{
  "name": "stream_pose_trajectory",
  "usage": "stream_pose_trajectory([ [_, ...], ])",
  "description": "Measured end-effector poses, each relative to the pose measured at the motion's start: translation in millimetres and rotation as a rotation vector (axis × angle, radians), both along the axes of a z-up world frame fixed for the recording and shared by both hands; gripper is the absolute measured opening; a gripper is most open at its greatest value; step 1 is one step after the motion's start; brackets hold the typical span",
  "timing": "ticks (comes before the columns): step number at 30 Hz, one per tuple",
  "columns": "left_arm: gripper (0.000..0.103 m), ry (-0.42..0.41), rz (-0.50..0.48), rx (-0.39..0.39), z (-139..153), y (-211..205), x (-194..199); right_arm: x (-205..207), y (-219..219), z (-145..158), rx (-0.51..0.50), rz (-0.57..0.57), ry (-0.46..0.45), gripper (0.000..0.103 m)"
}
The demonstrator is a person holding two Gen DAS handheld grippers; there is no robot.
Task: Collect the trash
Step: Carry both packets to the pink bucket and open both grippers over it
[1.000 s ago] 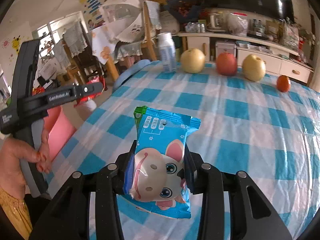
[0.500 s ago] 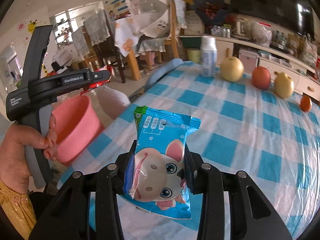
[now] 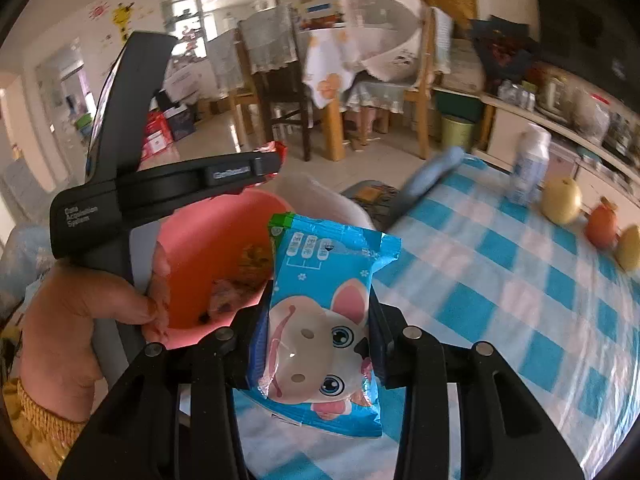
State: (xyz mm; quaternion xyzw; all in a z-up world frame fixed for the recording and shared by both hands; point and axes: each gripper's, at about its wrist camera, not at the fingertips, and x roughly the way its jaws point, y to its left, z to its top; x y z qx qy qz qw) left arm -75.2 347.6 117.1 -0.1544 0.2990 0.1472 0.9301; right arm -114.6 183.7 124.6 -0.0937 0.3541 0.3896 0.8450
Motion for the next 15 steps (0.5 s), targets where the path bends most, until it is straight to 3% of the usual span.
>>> stream_pose_trajectory([
  [15, 0.032, 0.002, 0.122, -0.031, -4.9, 55.1, -25.2, -10.4, 79.1, -17.7, -0.059, 0.106, -0.005, 0.042],
])
